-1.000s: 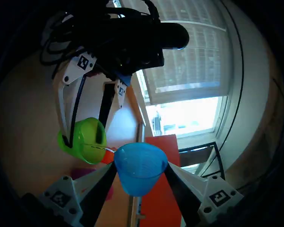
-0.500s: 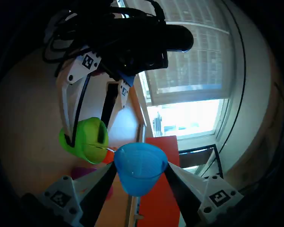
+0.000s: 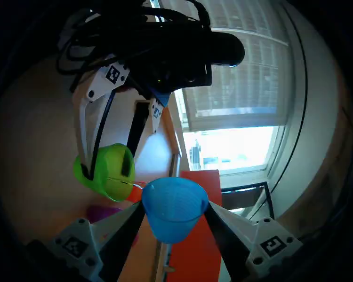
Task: Pour water
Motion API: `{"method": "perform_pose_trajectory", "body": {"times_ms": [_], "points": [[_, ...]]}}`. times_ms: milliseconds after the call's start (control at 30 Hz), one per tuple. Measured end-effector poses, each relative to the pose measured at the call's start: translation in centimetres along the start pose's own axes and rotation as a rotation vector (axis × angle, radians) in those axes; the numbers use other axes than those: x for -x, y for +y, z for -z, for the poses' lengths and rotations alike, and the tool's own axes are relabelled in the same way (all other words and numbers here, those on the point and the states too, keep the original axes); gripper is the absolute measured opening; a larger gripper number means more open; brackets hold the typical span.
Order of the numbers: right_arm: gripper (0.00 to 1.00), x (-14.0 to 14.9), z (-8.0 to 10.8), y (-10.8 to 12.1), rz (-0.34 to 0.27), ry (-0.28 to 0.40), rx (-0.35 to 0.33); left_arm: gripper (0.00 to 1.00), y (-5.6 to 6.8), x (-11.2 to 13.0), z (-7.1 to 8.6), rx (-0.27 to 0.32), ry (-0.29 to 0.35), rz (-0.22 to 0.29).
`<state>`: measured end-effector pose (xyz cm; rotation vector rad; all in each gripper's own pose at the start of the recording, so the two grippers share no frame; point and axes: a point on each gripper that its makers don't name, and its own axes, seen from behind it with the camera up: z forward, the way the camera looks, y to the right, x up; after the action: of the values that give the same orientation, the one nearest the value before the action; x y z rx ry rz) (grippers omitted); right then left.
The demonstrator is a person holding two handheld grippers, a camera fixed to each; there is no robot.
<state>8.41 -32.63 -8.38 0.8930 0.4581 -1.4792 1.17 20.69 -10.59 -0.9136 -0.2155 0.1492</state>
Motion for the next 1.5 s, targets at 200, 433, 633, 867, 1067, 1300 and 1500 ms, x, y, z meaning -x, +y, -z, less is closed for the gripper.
{"method": "perform_pose_trajectory", "body": {"times_ms": [200,433,633,867,1067,1300,1500], "points": [[0.91,-0.3,0.1,-0.1,0.007,0.001,-0.001,0.86,0.0,0.0,0.0,0.001,0.001,0.001],[0.91,-0.6,0.2,-0.1,0.024,0.001,0.003,0.86,0.0,-0.1,0.0,-0.001,0.001,-0.001],[0.91,-0.7,0.2,-0.1,0.040,0.000,0.007,0.86,0.0,-0.2,0.0,-0.001,0.002,-0.002],[0.91,-0.9,0.2,-0.1,0.058,-0.001,0.009,0.86,0.0,-0.2,0.0,0.000,0.003,-0.002],[0.91,-1.0,0.2,-0.1,0.077,-0.004,0.011,0.86,0.1,-0.3,0.1,-0.001,0.003,-0.004],[0.91,-1.3,0.2,-0.2,0.091,-0.003,0.013,0.86,0.0,-0.2,0.1,-0.001,0.003,-0.003],[0.91,-1.3,0.2,-0.3,0.102,-0.003,0.012,0.86,0.1,-0.2,0.0,0.000,0.004,-0.001]]}}
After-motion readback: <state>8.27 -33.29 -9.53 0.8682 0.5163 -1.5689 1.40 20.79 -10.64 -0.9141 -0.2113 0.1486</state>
